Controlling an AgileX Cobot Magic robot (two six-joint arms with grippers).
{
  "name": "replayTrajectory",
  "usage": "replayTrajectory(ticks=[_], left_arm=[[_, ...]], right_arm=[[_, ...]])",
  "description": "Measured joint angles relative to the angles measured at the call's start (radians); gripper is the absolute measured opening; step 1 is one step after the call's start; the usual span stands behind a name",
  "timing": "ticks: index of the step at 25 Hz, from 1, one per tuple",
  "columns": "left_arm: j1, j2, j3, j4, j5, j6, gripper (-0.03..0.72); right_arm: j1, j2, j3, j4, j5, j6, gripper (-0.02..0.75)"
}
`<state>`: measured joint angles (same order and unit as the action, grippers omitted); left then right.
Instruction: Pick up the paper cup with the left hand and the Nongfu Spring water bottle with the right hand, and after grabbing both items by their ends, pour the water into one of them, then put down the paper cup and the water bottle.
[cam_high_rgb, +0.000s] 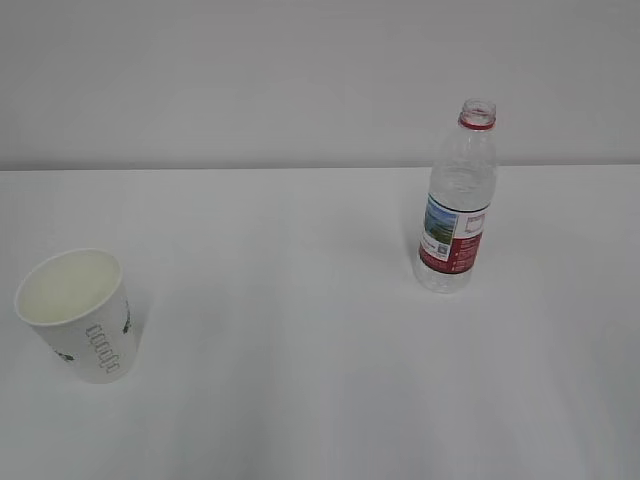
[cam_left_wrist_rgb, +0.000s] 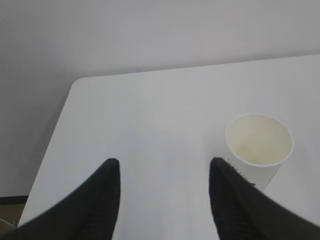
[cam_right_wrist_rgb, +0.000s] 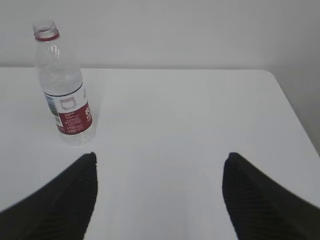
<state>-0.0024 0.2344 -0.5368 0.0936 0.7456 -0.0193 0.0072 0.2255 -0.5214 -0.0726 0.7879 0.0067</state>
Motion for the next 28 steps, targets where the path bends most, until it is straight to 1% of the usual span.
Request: replayTrajectory(ticks=[5, 15, 20, 23, 28], left_arm=[[0.000, 0.023, 0.004, 0.000, -0.057, 0.000, 0.417], [0.000, 0.049, 0.069, -0.013, -0.231, 0.000, 0.417], [0.000, 0.051, 0.089, -0.013, -0.255, 0.000, 0.417], [0.000, 0.054, 0.089, -0.013, -0.277, 0.000, 0.417], [0.000, 0.088, 0.089, -0.013, -0.325, 0.000, 0.417]], right_arm=[[0.000, 0.000, 0.000, 0.000, -0.026, 0.000, 0.587], [0.000, 0.000, 0.000, 0.000, -0.099, 0.000, 0.587], [0.000, 0.004, 0.000, 0.000, -0.114, 0.000, 0.587], [0.000, 0.039, 0.000, 0.000, -0.135, 0.000, 0.587], [0.000, 0.137, 0.000, 0.000, -0.225, 0.000, 0.587]])
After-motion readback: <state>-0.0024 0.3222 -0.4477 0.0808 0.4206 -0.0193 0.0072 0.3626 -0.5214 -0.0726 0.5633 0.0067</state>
